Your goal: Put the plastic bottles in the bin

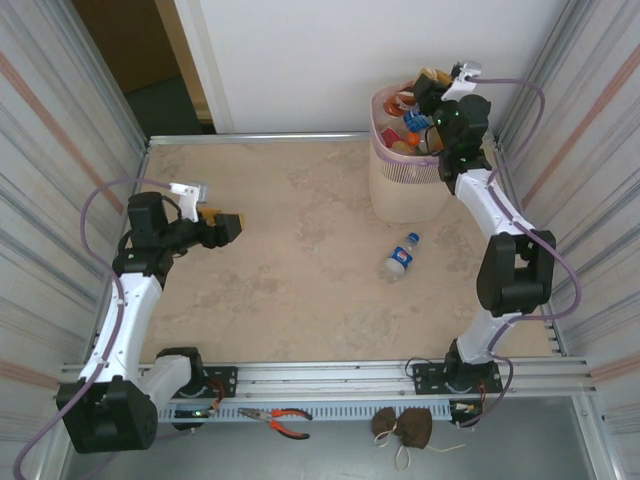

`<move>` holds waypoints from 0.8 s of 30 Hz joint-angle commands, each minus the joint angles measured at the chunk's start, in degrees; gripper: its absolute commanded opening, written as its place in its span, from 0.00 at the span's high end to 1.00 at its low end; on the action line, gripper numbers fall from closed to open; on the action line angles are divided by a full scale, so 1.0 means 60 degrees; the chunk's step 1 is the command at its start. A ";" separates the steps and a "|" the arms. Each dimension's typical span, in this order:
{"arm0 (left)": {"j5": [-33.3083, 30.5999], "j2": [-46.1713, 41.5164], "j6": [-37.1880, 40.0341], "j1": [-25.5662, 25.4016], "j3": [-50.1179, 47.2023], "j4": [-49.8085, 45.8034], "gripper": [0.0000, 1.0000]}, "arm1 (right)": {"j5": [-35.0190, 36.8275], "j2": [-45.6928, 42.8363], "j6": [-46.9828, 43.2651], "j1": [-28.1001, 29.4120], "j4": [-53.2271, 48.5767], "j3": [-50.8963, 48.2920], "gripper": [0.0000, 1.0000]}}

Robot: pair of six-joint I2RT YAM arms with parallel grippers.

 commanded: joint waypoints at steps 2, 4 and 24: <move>-0.0011 -0.0094 0.0091 0.0099 -0.0125 0.0097 0.19 | -0.0087 0.0498 -0.0644 0.0181 0.1434 -0.0294 0.90; -0.0024 -0.0116 0.0088 0.0085 -0.0119 0.0097 0.19 | -0.0238 0.0664 -0.0666 0.0209 0.1470 -0.0363 0.85; 0.0166 -0.0251 0.0009 0.0092 -0.0124 0.0182 0.19 | -0.0145 -0.2371 -0.2208 0.0385 -0.2698 -0.0758 0.49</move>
